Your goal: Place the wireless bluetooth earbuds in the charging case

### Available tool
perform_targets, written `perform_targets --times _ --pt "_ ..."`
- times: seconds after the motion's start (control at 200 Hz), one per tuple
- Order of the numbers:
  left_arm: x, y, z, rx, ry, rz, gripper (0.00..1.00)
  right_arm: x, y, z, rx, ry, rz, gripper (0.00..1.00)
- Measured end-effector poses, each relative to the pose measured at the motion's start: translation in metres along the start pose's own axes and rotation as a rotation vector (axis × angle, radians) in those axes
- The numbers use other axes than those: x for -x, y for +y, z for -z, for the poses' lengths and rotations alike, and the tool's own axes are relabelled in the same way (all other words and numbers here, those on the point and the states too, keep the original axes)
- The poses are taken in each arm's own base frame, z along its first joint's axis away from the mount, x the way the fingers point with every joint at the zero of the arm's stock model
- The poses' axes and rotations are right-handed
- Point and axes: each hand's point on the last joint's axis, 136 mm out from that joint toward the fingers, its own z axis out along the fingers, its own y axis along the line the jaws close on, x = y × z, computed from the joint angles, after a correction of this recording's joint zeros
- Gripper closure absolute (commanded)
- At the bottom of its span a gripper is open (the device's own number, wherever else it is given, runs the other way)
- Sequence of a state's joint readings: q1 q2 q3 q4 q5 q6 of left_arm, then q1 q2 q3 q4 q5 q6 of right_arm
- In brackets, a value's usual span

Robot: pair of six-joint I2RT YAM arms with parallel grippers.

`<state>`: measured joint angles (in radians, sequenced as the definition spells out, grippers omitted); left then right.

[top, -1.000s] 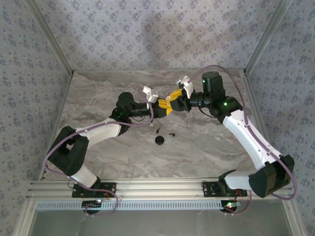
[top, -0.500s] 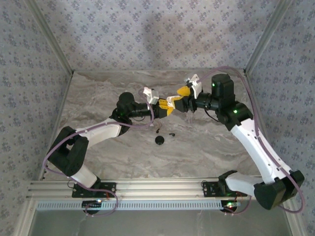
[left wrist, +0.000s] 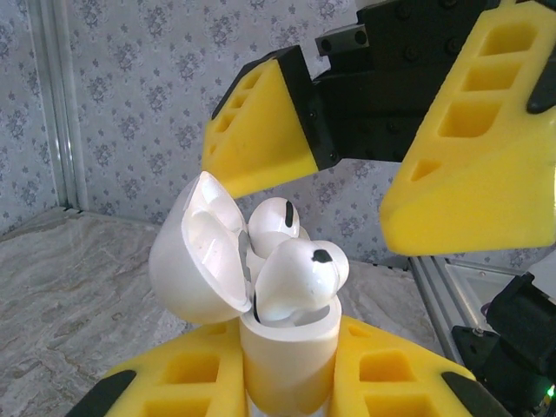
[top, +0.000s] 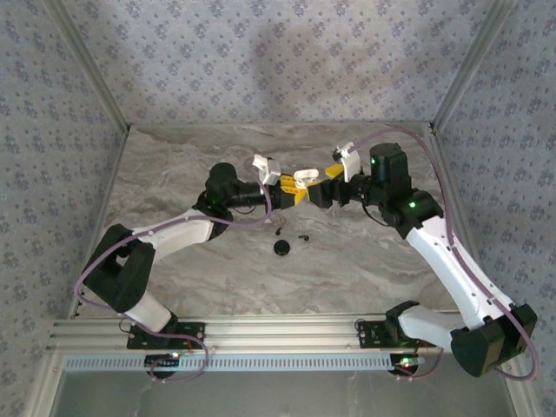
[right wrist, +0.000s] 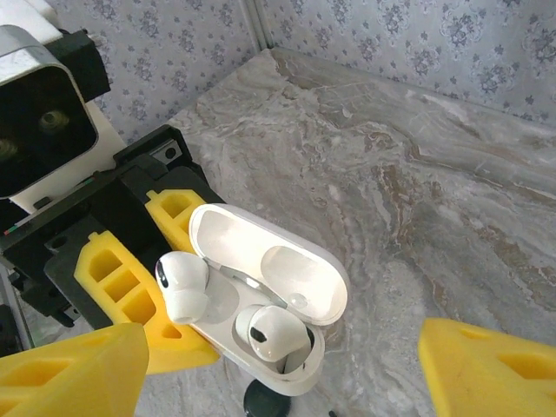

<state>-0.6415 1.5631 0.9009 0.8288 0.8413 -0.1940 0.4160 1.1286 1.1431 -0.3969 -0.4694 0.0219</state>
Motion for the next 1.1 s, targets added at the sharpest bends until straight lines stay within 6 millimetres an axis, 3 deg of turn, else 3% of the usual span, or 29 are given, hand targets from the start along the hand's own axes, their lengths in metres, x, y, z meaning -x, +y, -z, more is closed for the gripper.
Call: perform_targets --times 0.515,0.904,1.099 --pt "0.002 -0.001 0.001 -0.001 -0.003 -0.006 0.81 -0.003 -0.005 -0.008 0.012 0.015 -0.042 0.16" --pt "0.000 -0.001 0.001 0.001 0.004 0.001 0.81 -0.002 -0.023 -0.005 -0.060 0.007 -0.071 0.17" --pt "-0.001 0.000 0.001 0.002 0.009 0.006 0.81 0.002 -0.016 -0.001 -0.021 -0.025 -0.074 0.16"
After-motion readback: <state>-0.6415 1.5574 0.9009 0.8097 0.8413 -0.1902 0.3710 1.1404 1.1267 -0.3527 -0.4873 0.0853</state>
